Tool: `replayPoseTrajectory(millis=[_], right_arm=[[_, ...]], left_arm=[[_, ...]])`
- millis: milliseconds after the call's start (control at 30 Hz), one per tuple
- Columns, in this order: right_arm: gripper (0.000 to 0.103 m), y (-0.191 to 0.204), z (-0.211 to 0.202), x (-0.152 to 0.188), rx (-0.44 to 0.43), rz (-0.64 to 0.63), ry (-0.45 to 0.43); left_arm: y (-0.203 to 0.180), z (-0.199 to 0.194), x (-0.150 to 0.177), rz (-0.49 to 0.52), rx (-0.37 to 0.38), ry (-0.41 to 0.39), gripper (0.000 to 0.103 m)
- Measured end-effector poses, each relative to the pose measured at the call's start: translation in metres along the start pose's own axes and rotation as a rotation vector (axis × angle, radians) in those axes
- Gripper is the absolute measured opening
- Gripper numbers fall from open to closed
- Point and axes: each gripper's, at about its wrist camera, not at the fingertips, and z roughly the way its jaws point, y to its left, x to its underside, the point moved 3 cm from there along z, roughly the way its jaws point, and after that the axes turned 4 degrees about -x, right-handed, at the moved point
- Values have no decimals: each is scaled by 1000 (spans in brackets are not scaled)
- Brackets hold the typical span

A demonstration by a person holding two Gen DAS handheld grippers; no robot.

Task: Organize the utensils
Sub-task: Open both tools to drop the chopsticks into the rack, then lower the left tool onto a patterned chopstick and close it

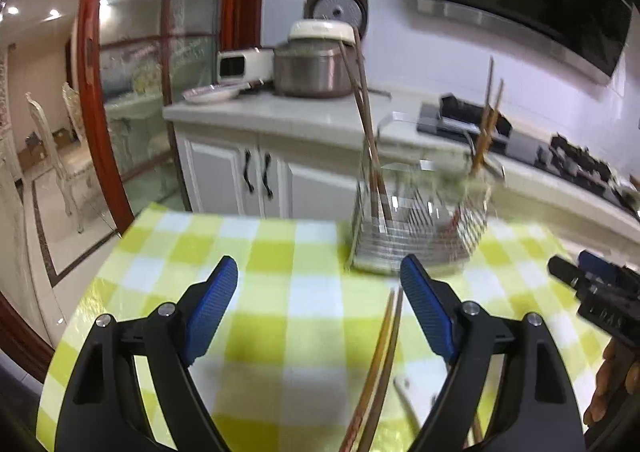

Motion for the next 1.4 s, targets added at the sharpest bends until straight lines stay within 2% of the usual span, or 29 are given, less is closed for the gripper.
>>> replayPoseTrajectory(millis=[100, 167, 233, 333, 467, 533, 733, 967, 1200, 1333, 1400], right_arm=[[74, -3, 4, 27, -28, 31, 90], [74, -4, 7, 43, -35, 32, 141], [74, -3, 11, 58, -42, 22, 202], [74, 0, 12, 74, -55, 6, 247], [74, 2, 14, 82, -69, -2, 283], [75, 4, 14, 84, -71, -10, 292], [76, 5, 16, 86, -88, -17, 308], [77, 2, 22, 87, -92, -4, 325], [78, 6, 26, 83, -91, -15, 325], [78, 17, 32, 81, -97, -38, 330], [78, 23, 36, 80, -98, -50, 335]], left_arm=[[-2, 5, 16, 33, 29, 50, 72], [-6, 11, 27, 70, 54, 93, 60], [-12, 16, 35, 104, 83, 124, 52], [-24, 26, 47, 170, 115, 173, 47], [-36, 46, 59, 240, 147, 243, 34], [-38, 56, 63, 264, 141, 268, 28], [-46, 67, 65, 293, 171, 294, 27], [-53, 81, 66, 326, 169, 327, 25], [-49, 89, 68, 307, 177, 355, 24], [-43, 87, 69, 292, 169, 358, 7], [-37, 85, 70, 275, 165, 358, 7]])
